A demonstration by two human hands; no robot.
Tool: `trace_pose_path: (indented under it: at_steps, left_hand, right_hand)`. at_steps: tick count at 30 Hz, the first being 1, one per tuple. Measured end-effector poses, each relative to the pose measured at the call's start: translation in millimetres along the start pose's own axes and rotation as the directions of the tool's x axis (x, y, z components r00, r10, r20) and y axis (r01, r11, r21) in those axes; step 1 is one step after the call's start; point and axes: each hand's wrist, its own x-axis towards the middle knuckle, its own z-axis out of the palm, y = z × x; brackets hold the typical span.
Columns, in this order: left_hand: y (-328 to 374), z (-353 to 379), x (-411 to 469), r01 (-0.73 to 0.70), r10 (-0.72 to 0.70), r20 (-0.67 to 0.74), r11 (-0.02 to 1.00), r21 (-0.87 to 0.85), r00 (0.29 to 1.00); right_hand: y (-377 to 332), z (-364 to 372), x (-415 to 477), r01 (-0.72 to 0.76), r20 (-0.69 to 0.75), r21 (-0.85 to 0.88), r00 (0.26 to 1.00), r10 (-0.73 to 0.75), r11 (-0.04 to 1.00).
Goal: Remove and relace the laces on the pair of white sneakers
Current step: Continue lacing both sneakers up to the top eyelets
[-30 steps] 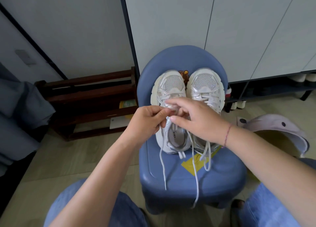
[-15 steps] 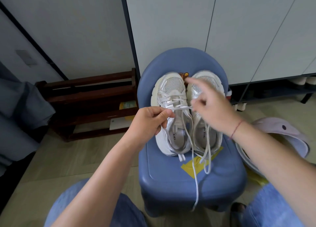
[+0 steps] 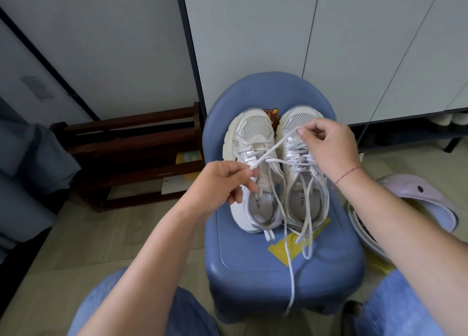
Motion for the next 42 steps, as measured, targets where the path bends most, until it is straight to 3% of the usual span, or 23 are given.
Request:
trace_pose_path:
  at_steps: [5, 7, 9, 11, 14, 18, 25, 34, 42]
  left_hand:
    - [-3, -3, 6, 0.035, -0.078, -0.155, 0.963, -0.266, 0.985]
    - [-9, -5, 14, 0.033, -0.114, -0.245, 0.949, -0.314, 0.963]
    - [-15, -5, 22, 0.029, -0.144, -0.332, 0.944, -0.328, 0.932]
    - [-18, -1, 28, 0.024, -0.193, -0.372, 0.911, -0.412, 0.908]
    - [-20, 7, 32, 0.015, -0.192, -0.362, 0.898, -0.439, 0.912]
    - [-22, 17, 35, -0.017, -0.136, -0.386, 0.929, -0.368, 0.913]
    - [-23, 25, 35, -0.051, -0.044, -0.507, 0.984, -0.172, 0.861]
    - [-27, 33, 38, -0.071, -0.036, -0.626, 0.987, -0.144, 0.779]
    - [-23, 18, 41, -0.021, -0.086, -0.476, 0.976, -0.216, 0.875]
  right_hand:
    - [-15, 9, -13, 0.064, 0.041, -0.058, 0.997, -0.061, 0.996]
    - [-24, 16, -27, 0.005, 0.204, -0.026, 0.979, 0.000, 1.000]
    - [-24, 29, -39, -0.125, 0.402, -0.025, 0.907, 0.125, 0.992]
    - [-23, 39, -44, -0.187, 0.499, -0.054, 0.846, 0.189, 0.981]
    - [-28, 46, -46, -0.376, 0.585, 0.139, 0.778, 0.231, 0.916]
    - [-32, 43, -47, -0.597, 0.674, 0.419, 0.710, 0.207, 0.684]
    - [-30, 45, -47, -0.646, 0.695, 0.494, 0.696, 0.182, 0.582]
    - [-30, 43, -48, -0.655, 0.704, 0.511, 0.690, 0.166, 0.557]
    - [-28, 44, -47, -0.678, 0.716, 0.518, 0.678, 0.169, 0.522]
